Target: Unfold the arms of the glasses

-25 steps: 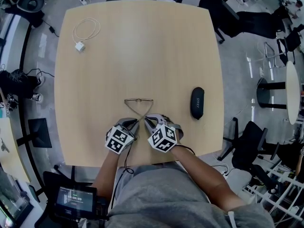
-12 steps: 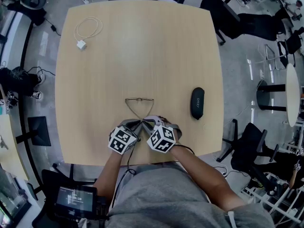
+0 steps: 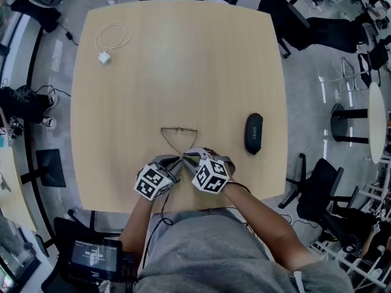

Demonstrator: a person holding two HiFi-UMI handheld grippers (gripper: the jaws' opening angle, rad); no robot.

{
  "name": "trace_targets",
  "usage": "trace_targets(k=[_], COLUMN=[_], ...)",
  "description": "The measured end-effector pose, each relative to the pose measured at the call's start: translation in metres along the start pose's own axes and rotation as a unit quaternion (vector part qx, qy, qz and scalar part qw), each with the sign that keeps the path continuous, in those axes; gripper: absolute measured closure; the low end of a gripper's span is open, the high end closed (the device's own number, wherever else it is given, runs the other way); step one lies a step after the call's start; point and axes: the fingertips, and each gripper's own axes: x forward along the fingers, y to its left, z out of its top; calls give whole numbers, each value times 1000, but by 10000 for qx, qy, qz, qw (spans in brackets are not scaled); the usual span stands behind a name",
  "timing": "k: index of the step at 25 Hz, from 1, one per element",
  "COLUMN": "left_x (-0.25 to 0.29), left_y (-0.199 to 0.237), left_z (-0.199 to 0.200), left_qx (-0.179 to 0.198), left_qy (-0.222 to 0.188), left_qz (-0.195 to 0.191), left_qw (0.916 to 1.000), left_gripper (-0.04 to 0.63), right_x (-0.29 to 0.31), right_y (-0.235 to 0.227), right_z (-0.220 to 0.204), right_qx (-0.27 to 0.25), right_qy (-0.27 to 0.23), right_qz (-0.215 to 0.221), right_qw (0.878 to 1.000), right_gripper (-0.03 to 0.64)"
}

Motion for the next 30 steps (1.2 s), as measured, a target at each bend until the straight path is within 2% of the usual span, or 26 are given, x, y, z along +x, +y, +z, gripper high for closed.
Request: trace_targets(k=[4,7,10,14,18,21,25,30], left_x=[-3,-10,-17,-14,-3,7,17,20], left_y=[-1,-4,-1,11,20,22,25,25], left_z=[-1,8,22,32,33,23,1,-6], left_qx=[98,167,127,222,424,709,1115,1447], left_qy=[-23,-242,-543,-588,-358,96,762,978], left_qz=[-202,-289,-332,-313,-355,-332,-219,-242], left_qw=[9997,9991,9979,9975,9978,9969,9906,9843], left_gripper=[568,568,568,568,568,568,568,568], right_x=[5,8,12,14,17,20,24,29], right_y=[3,7,12,13,14,17,19,23], right_z=[0,-1,-4,-5,-6,-7,-11,-13], right_qx=[-84,-125,-137,-145,-154,-159,-147,-138], right_qy=[21,72,162,172,199,270,382,452], right_qz=[195,324,479,504,510,544,563,557], right_qw=[9998,9994,9986,9985,9984,9980,9976,9973], right_gripper=[591,584,518,501,494,485,480,474])
